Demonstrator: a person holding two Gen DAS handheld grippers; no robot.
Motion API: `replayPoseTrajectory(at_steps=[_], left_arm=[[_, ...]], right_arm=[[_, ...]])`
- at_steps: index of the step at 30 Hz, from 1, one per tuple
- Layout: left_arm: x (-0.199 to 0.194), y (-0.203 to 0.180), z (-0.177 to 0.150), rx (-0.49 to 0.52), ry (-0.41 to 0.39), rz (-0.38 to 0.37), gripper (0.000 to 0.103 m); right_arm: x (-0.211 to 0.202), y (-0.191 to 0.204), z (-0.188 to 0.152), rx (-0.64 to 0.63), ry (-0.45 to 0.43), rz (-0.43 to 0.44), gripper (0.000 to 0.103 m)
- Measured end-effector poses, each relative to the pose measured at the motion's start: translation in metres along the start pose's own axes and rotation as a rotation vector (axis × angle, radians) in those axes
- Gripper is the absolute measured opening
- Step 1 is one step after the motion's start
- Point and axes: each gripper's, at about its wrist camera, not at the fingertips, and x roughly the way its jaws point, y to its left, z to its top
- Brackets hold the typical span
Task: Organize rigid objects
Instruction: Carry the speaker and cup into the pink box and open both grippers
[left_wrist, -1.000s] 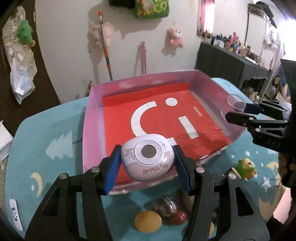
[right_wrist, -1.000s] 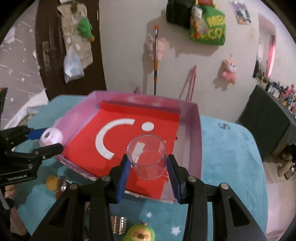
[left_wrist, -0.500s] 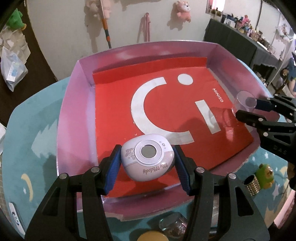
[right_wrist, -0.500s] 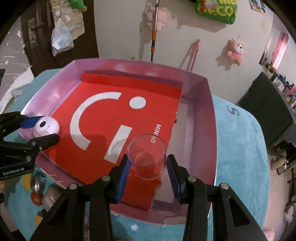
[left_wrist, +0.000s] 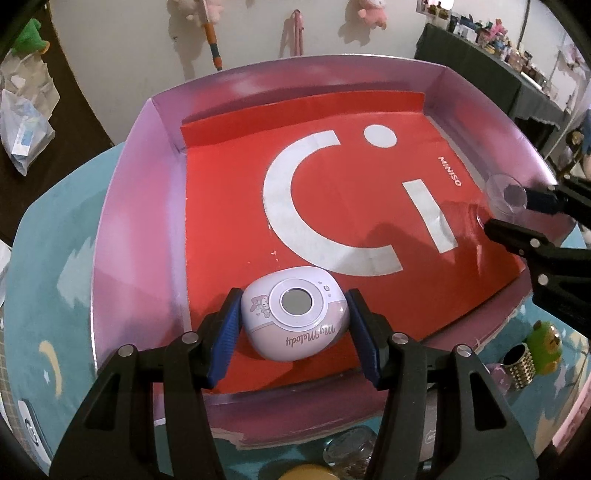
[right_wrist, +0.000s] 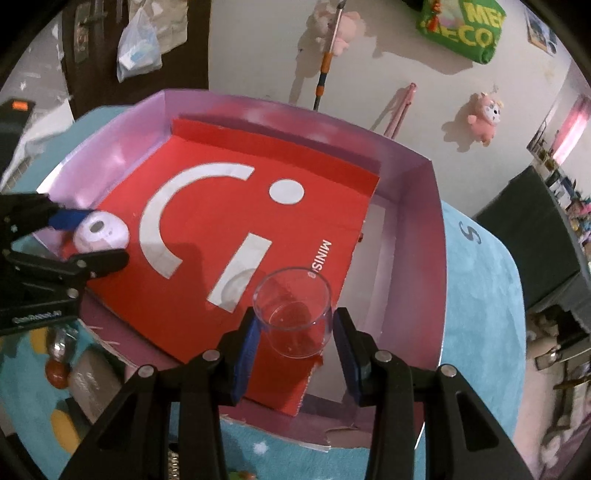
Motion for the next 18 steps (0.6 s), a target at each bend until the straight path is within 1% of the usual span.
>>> replayPoseTrajectory(at_steps=[3, 11, 18], left_arm=[[-0.0009, -0.0015, 0.0006, -0.002, 0.0, 0.003, 0.054], [-0.0013, -0.0013, -0.0014, -0.007, -0.002, 0.0, 0.054], [-0.0012, -0.0005, -0.0018, -0.008, -0.003, -0.001, 0.054]], right_arm=[[0.0028, 0.0016, -0.0003, -0.02, 0.006, -0.037, 0.043], [0.0054, 0.0049, -0.0009, -0.052, 0.015, -0.068, 0.044], [0.0063, 0.0041, -0.0014, -0.056, 0.013, -0.071, 0.044]])
